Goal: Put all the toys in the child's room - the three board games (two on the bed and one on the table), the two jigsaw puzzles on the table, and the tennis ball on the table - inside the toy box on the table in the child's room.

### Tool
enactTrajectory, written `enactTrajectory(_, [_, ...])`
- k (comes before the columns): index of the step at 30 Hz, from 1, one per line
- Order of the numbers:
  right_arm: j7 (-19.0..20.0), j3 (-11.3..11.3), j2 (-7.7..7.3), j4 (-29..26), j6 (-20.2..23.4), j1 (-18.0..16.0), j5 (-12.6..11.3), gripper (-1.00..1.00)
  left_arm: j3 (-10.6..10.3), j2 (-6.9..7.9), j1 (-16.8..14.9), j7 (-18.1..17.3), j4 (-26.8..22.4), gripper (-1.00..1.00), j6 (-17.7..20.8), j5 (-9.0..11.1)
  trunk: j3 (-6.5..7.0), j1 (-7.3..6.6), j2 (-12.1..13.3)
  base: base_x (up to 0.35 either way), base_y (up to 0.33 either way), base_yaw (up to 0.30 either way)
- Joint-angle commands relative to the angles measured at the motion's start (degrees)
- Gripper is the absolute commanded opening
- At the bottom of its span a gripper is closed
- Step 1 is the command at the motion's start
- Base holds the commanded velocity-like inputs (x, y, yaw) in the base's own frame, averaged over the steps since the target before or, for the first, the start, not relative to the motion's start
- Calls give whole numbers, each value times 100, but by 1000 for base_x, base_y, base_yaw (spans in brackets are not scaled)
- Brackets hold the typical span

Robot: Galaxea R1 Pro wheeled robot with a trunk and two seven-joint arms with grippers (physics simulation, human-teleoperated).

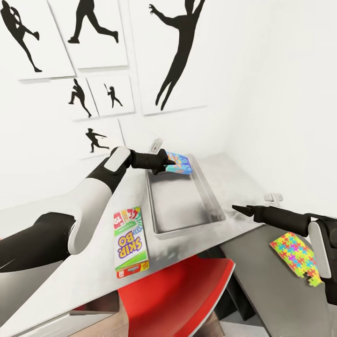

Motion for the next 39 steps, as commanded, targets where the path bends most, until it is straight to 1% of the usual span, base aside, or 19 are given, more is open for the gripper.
enactTrajectory(1, [12,-4,-1,-1,33,-7,-11,100,-17,3,-5,-7,-1,-100,8,6,-19,3,-11,0,0,-60])
enactTrajectory(14, [12,-4,-1,-3,33,-11,-10,100,-18,29,-5,-10,0,-100,7,4,-139,3,-11,0,0,-59])
enactTrajectory(21, [10,-4,-1,-2,33,-9,-11,100,-9,164,2,-74,0,-100,-6,19,-204,3,-11,0,0,-72])
enactTrajectory(32, [11,-4,-1,-1,33,-8,-10,100,0,291,-48,-199,0,-100,-12,13,-306,3,-11,0,0,-74])
enactTrajectory(39, [10,-4,-1,-2,33,-4,-10,100,1,456,-63,-220,0,-100,-18,7,-371,3,-11,0,0,-74])
